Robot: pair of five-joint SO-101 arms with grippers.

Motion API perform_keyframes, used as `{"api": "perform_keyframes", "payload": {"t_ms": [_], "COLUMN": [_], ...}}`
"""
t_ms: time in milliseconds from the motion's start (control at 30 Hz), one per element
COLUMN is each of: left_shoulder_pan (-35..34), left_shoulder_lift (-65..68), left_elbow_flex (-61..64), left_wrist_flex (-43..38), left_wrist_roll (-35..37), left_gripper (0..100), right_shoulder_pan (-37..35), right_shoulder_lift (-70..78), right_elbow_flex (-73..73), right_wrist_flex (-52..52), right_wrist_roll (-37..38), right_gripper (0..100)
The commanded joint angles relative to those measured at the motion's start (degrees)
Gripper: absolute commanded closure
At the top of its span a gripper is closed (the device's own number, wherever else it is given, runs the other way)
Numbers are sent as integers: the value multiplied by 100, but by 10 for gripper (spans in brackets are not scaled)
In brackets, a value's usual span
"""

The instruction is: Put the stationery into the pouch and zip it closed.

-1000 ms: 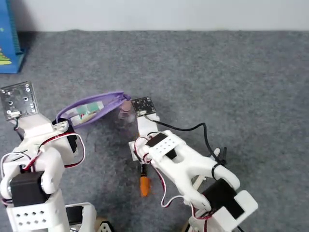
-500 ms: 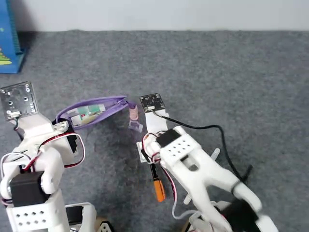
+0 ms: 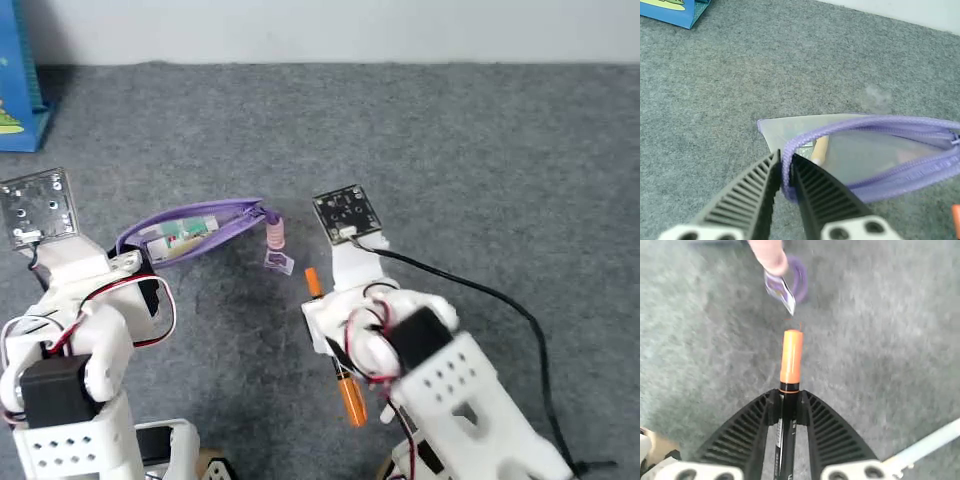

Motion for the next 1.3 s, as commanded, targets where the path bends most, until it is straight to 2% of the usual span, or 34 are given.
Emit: {"api": "perform_keyframes", "payload": {"t_ms": [0, 267, 600, 733, 1033, 1267], "left_shoulder_pan": [-18, 448, 475, 475, 475, 475], "left_shoulder_lift": [44, 44, 44, 44, 44, 44], "left_elbow_flex": [48, -4, -338, -330, -321, -224], "left_wrist_flex": [-114, -149, -123, -123, -35, -70], "left_wrist_roll": [18, 35, 53, 53, 53, 53], "left_gripper": [988, 988, 988, 988, 988, 988], "right_shoulder_pan": [31, -22, -787, -848, -866, -840], "right_shoulder_lift": [-690, -1648, -2343, -2193, -1402, -567], "right_elbow_flex": [-202, -202, -193, -141, 519, 615], "right_wrist_flex": [-84, -1156, -2668, -3486, -6264, -7925], "right_wrist_roll": [202, 202, 202, 193, 202, 202], "right_gripper": [991, 991, 991, 991, 991, 991]}}
